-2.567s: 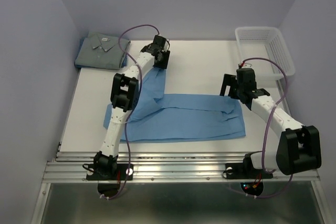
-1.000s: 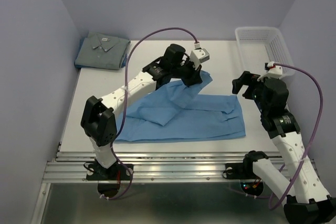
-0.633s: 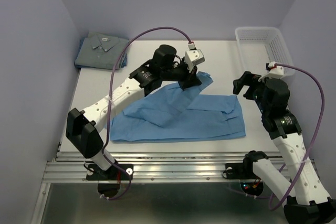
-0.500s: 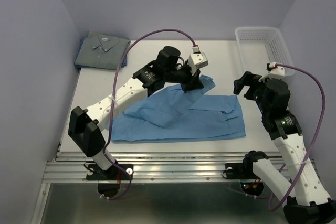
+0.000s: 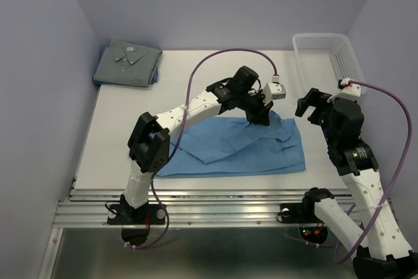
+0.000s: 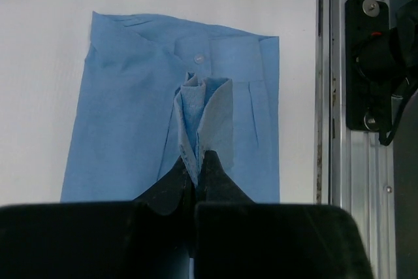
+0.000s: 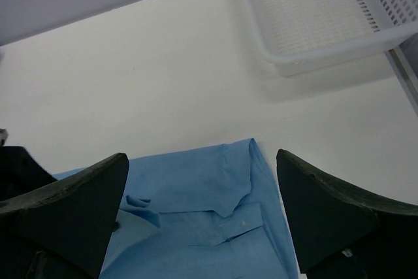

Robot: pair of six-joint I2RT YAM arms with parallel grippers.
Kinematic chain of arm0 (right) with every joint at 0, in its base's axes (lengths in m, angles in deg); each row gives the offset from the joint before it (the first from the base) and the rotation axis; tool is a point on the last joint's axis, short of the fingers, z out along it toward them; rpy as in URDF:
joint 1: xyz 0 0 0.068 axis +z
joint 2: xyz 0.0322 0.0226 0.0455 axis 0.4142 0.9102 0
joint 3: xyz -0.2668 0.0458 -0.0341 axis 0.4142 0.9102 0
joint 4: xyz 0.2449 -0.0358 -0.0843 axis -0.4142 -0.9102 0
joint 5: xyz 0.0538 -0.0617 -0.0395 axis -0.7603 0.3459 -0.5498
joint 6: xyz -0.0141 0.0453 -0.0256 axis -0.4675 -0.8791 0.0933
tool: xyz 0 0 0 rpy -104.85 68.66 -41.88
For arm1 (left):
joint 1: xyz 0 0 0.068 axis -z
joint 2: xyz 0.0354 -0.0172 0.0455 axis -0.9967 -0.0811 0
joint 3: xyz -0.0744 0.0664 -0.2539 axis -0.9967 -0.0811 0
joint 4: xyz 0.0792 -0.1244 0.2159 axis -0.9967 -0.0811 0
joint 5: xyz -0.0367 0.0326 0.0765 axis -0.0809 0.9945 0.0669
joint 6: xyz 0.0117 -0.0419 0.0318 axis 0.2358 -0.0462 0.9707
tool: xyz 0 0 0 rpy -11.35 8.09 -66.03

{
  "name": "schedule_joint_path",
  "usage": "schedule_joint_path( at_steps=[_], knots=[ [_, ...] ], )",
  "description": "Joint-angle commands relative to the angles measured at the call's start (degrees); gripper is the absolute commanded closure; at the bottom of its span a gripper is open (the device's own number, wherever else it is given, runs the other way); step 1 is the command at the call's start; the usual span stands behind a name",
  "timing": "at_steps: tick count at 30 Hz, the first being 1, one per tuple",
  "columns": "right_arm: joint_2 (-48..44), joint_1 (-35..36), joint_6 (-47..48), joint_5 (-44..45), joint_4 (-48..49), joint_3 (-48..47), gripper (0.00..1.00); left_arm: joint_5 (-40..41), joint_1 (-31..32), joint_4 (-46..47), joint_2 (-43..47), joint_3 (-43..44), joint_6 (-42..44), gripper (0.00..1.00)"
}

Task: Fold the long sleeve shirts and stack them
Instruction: Fold the shirt

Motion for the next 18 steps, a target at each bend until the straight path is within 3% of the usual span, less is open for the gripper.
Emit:
schedule_joint_path(
  at_steps=[1, 11, 18],
  knots=[
    [-0.83, 0.22, -0.30, 0.84, 0.67, -1.78, 0.00, -2.33, 0.87, -4.79, -4.88, 7.63, 2.73, 1.00],
    [0.31, 0.22, -0.12, 0.49, 0.76, -0.90, 0.00, -0.40, 1.92, -9.18, -18.16, 21.61, 3.78, 1.00],
    [1.11, 0.22, 0.32, 1.02, 0.93, -0.72, 0.00, 1.36, 3.15, -10.42, -23.08, 24.26, 3.62, 1.00]
  ],
)
